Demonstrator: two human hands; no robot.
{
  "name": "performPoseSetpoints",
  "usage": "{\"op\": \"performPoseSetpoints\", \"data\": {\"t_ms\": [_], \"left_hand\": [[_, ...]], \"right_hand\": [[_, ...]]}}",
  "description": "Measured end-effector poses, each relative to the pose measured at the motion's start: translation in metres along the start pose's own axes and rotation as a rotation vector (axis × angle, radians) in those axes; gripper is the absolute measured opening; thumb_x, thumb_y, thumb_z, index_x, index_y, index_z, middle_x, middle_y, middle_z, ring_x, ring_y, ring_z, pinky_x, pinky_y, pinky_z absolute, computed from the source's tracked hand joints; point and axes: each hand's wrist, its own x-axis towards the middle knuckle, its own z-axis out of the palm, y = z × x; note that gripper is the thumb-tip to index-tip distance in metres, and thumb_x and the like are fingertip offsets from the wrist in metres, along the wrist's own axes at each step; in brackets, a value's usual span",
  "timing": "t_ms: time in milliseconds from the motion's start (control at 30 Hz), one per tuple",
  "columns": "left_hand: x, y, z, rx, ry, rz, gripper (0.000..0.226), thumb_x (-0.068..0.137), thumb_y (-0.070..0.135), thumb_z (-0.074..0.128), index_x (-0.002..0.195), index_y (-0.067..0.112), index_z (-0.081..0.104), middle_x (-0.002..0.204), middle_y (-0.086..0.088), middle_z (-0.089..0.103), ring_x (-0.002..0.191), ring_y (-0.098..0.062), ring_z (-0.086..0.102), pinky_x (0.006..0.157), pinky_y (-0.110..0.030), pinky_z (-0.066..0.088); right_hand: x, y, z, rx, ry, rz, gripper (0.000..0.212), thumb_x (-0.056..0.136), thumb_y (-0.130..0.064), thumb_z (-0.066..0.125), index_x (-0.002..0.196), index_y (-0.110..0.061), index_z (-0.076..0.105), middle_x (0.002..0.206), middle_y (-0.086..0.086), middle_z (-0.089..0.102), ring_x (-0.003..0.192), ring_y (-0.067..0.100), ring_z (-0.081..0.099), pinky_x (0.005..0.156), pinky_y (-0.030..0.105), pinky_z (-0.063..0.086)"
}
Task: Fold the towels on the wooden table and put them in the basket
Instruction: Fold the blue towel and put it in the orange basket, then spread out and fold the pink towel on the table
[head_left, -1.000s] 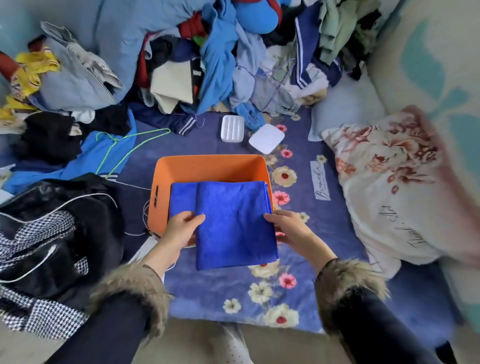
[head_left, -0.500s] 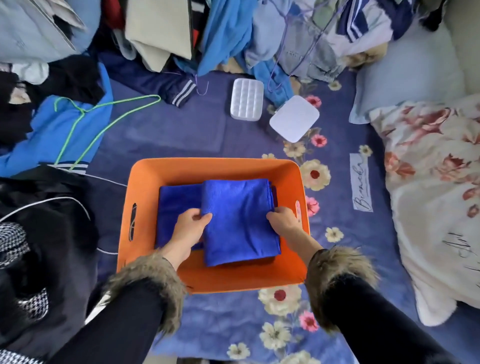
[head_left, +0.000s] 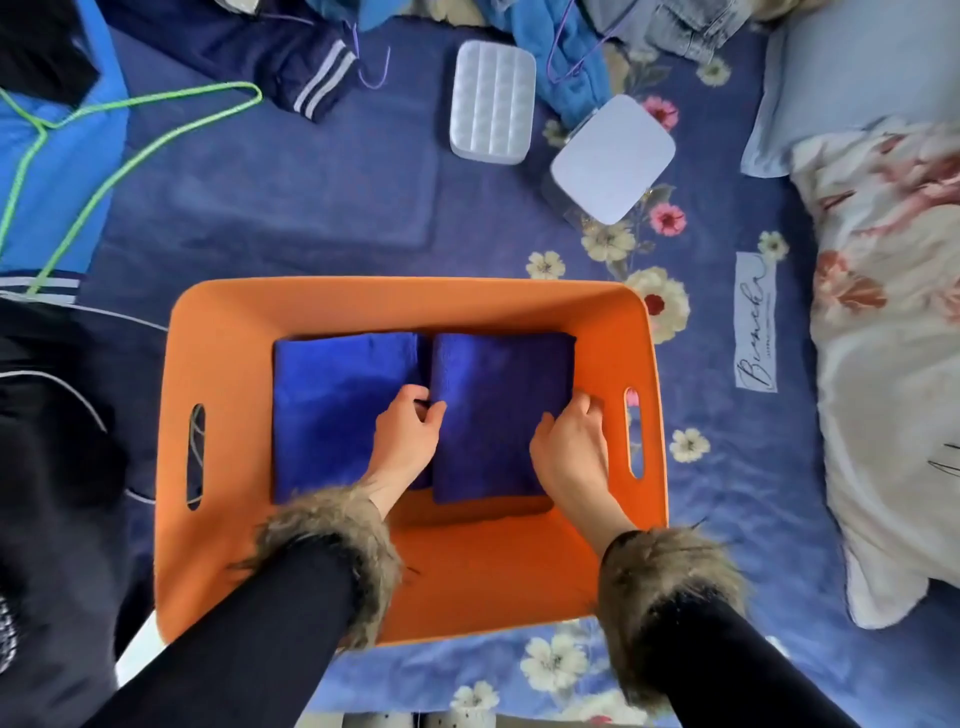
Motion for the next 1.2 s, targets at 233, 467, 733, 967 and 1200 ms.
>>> {"op": "performPoseSetpoints", "data": {"t_ms": [233, 467, 733, 967, 1200], "left_hand": [[-0.023, -0.024, 0.008, 0.701, 0.081, 0.672, 0.064, 0.066, 0.027, 0.08, 0.123, 0.011, 0.055, 0.13, -0.016, 0.05, 0.114, -0.037, 0.053, 0.08, -0.044, 0.055], [-0.006, -0.027, 0.013, 1.023, -0.229, 0.453, 0.078, 0.09, 0.054, 0.044, 0.148, 0.033, -0.005, 0.155, 0.005, -0.022, 0.143, -0.028, -0.017, 0.116, -0.049, 0.001], [-0.104, -0.008, -0.04, 0.462, 0.003, 0.375, 0.051, 0.095, 0.025, 0.047, 0.142, 0.015, 0.032, 0.152, -0.008, 0.026, 0.142, -0.022, 0.02, 0.11, -0.036, 0.027], [-0.246, -0.056, -0.151, -0.032, 0.361, 0.241, 0.036, 0.091, 0.016, 0.05, 0.126, 0.013, 0.053, 0.119, -0.008, 0.06, 0.106, -0.023, 0.058, 0.092, -0.037, 0.045], [-0.388, -0.162, -0.236, -0.363, 0.704, -0.086, 0.028, 0.092, 0.017, 0.05, 0.116, 0.007, 0.06, 0.11, -0.011, 0.066, 0.097, -0.026, 0.064, 0.084, -0.028, 0.046]], "right_hand": [[-0.005, 0.019, 0.033, -0.543, -0.051, -0.468, 0.079, 0.078, -0.024, 0.069, 0.144, -0.011, 0.029, 0.154, 0.018, 0.017, 0.141, 0.034, 0.021, 0.111, 0.045, 0.026], [0.02, 0.027, 0.027, -0.535, -0.276, -0.478, 0.079, 0.092, -0.031, 0.052, 0.149, -0.017, -0.001, 0.156, 0.013, -0.013, 0.145, 0.029, -0.007, 0.117, 0.04, 0.006], [-0.064, -0.012, -0.031, -0.193, -0.334, -0.462, 0.05, 0.095, -0.023, 0.048, 0.14, -0.007, 0.033, 0.147, 0.016, 0.032, 0.134, 0.03, 0.034, 0.106, 0.033, 0.028], [-0.202, -0.102, -0.057, -0.089, -0.391, -0.753, 0.033, 0.095, -0.021, 0.046, 0.127, -0.012, 0.052, 0.123, 0.011, 0.061, 0.112, 0.029, 0.056, 0.092, 0.032, 0.038], [-0.384, -0.189, -0.003, -0.224, -0.637, -1.123, 0.036, 0.096, -0.02, 0.044, 0.13, -0.011, 0.049, 0.121, 0.012, 0.061, 0.112, 0.029, 0.056, 0.092, 0.03, 0.039]]}}
